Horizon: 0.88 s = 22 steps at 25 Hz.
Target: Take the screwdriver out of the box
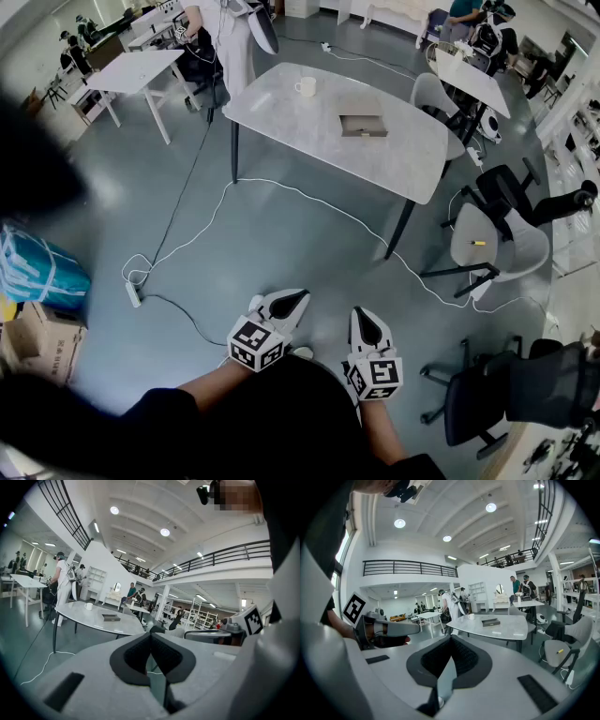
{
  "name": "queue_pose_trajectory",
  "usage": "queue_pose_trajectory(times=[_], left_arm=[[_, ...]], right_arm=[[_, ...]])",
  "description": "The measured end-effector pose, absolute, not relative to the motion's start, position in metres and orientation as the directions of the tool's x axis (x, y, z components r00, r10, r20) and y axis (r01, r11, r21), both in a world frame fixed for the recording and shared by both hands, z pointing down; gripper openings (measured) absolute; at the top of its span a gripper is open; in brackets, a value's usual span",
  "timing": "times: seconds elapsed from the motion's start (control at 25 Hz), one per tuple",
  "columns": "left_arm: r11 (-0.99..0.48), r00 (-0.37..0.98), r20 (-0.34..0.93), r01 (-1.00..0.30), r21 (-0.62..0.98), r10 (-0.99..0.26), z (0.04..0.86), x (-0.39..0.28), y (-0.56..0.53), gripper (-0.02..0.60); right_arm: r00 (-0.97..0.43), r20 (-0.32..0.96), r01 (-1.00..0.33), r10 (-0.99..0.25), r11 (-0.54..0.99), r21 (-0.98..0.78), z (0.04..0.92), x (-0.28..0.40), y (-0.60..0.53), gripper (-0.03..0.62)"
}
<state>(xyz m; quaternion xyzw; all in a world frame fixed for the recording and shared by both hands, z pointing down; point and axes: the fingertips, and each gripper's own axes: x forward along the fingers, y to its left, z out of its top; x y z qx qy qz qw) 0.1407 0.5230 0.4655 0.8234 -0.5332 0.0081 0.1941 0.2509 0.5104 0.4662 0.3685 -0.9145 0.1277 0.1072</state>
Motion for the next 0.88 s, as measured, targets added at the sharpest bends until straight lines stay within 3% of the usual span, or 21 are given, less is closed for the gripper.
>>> queue_pose_trajectory(times=[0.36,0.88], left_arm=[[-0.392,0.456,0.204,-0.873,0.289,-0.866,0.465,0.132,0.483,0.015],[-0.457,0.536,0.211,-0.827,0.328,-0.818,0.486,0.024,0.336,0.015]], right_arm=[[-0.770,0.226,-0.638,-0.597,0.729,-0.247,0.459,0.213,0.474,0.003],[-0.657,0.316,-0.749,-0.685,0.640,-0.170,0.474,0.121,0.318,0.003]])
